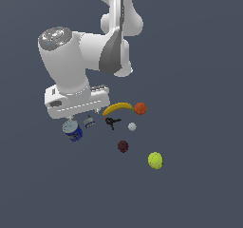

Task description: Pick up a designated object from a clutter of objects.

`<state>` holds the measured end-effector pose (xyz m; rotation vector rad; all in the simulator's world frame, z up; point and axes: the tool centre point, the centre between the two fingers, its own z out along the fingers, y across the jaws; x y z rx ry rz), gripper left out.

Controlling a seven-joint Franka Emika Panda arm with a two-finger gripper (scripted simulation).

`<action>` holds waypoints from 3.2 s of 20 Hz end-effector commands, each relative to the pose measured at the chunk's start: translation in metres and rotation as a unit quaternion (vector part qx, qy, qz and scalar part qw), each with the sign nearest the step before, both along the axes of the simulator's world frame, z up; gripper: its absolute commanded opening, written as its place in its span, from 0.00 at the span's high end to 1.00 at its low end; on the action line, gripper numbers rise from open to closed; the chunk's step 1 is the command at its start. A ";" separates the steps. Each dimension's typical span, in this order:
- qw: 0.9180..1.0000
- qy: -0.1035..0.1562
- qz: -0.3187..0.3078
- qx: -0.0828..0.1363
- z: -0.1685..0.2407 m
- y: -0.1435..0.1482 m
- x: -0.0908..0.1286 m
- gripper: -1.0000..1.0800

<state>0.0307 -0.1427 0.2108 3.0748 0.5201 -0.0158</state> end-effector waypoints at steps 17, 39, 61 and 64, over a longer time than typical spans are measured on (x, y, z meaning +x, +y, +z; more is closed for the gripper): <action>0.996 -0.002 0.089 0.012 -0.082 -0.094 -0.014 0.04; 0.996 -0.002 0.093 0.013 -0.136 -0.098 -0.015 0.04; 0.996 -0.002 0.093 0.012 -0.106 -0.083 -0.011 1.00; 0.996 -0.002 0.093 0.012 -0.086 -0.072 -0.008 1.00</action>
